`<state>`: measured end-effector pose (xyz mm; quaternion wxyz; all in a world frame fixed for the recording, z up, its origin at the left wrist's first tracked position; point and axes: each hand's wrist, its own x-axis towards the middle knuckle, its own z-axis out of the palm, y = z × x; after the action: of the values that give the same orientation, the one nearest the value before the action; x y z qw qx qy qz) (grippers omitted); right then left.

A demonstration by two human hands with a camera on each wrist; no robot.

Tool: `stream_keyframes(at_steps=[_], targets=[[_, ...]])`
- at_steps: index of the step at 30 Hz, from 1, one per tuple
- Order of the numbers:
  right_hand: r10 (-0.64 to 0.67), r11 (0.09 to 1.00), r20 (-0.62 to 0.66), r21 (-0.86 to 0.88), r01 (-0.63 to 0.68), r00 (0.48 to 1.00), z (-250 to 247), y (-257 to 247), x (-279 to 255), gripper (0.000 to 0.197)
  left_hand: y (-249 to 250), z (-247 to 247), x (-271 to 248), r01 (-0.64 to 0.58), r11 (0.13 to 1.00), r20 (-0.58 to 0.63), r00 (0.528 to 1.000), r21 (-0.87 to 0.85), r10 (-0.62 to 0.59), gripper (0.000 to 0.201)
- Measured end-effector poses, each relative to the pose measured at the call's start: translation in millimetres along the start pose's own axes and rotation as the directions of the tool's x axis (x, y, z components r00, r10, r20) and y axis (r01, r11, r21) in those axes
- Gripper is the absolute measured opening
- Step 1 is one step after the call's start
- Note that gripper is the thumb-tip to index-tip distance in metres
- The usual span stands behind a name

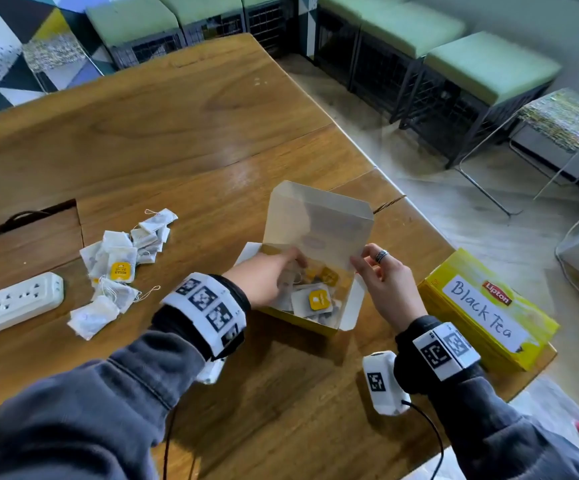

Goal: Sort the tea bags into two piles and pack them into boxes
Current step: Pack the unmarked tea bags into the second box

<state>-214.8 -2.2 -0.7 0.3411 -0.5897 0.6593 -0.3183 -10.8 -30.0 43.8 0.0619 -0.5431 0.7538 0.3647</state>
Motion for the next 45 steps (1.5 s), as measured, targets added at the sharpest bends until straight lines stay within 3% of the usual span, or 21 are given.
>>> stream_keyframes(at_steps=[2, 4, 7, 12, 16, 20, 24, 31, 33, 38, 41, 43, 45], targets=[[0.006, 1.000, 0.004, 0.005, -0.006, 1.000, 1, 0, 0, 0.011, 4, 5, -2, 0.036, 0.961, -0.114, 0.993, 0.273, -0.005, 0.060], [0.009, 1.000, -0.001, 0.017, -0.009, 1.000, 0, 0, 1, 0.010, 9, 7, -3, 0.062, 0.888, -0.258, 0.964, 0.456, 0.065, 0.052], [-0.020, 0.999, -0.006, 0.030, 0.020, 1.000, -1, -1, 1, 0.009, 15, 14, 4, -0.013, 0.879, -0.327, 0.925, 0.477, 0.191, 0.039], [-0.037, 0.999, -0.003, 0.038, 0.037, 0.999, -1, 0, 1, 0.008, 27, 28, 19, -0.085, 0.872, -0.211, 0.955, 0.483, 0.210, 0.045], [-0.038, 0.999, -0.008, 0.035, 0.038, 0.999, -1, 2, 1, 0.009, 32, 32, 20, -0.103, 0.778, -0.212, 0.933, 0.620, 0.292, 0.044], [-0.040, 0.998, -0.005, 0.041, 0.040, 0.999, -1, 1, 1, 0.008, 35, 35, 20, -0.122, 0.664, -0.121, 0.943, 0.738, 0.309, 0.047], [-0.052, 0.998, -0.006, 0.028, 0.052, 0.999, -2, 0, 1, 0.007, 35, 34, 22, -0.184, 0.579, -0.057, 0.926, 0.794, 0.373, 0.049], [-0.065, 0.998, 0.008, 0.003, 0.065, 0.998, -2, 0, 2, 0.006, 41, 27, 26, -0.251, 0.426, 0.082, 0.923, 0.869, 0.377, 0.052], [-0.066, 0.998, 0.007, -0.001, 0.066, 0.998, -2, 0, 2, 0.007, 43, 22, 26, -0.226, 0.397, 0.050, 0.912, 0.890, 0.406, 0.049], [-0.074, 0.997, 0.011, -0.020, 0.074, 0.997, -1, 2, 3, 0.006, 37, 27, 31, -0.201, 0.411, -0.028, 0.873, 0.889, 0.487, 0.025], [-0.067, 0.997, 0.024, -0.024, 0.067, 0.997, -1, 2, 4, 0.008, 34, 25, 26, -0.114, 0.563, -0.208, 0.855, 0.819, 0.475, 0.017], [-0.059, 0.998, 0.027, -0.023, 0.060, 0.998, -1, 3, 3, 0.008, 30, 24, 23, -0.030, 0.729, -0.285, 0.909, 0.684, 0.304, 0.018], [-0.055, 0.998, 0.028, -0.020, 0.055, 0.998, -1, 3, 3, 0.008, 24, 27, 22, 0.086, 0.867, -0.337, 0.936, 0.492, 0.099, 0.032]])
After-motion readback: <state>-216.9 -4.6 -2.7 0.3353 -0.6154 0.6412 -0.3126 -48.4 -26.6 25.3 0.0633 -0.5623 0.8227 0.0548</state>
